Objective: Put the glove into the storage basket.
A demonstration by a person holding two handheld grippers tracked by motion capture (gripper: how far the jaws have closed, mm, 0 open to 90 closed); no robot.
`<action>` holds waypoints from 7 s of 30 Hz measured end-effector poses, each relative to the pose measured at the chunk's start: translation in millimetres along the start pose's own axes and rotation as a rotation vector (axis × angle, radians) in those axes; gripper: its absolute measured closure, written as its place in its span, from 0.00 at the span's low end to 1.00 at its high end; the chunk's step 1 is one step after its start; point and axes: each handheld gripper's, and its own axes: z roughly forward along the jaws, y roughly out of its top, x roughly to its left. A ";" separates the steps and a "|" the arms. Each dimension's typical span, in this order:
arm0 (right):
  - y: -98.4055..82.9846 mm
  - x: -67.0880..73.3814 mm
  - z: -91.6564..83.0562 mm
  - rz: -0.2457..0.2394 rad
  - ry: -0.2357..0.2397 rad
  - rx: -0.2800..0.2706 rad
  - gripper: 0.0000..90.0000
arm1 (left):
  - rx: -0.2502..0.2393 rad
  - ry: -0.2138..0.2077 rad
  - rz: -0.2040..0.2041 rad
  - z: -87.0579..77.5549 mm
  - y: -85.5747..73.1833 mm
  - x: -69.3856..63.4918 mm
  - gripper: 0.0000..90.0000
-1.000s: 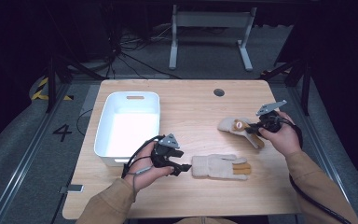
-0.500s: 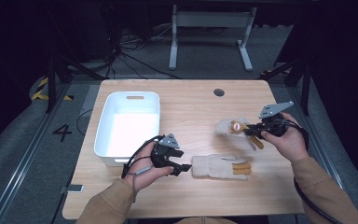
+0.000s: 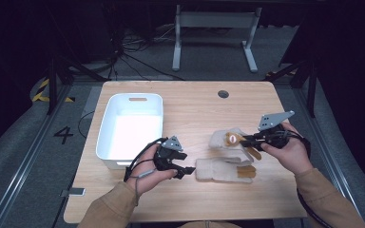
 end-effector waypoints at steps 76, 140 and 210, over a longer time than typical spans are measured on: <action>-75.2 9.5 23.1 0.106 0.076 0.238 0.92 | 0.176 -0.018 -0.030 51.9 -6.8 1.8 0.69; -81.7 -4.9 -9.8 0.202 -0.104 0.106 0.86 | 0.073 0.030 0.056 25.7 34.8 -18.0 0.51; -87.0 -7.2 -7.5 0.279 -0.039 0.046 0.68 | 0.166 -0.026 0.144 131.9 47.4 -13.0 0.20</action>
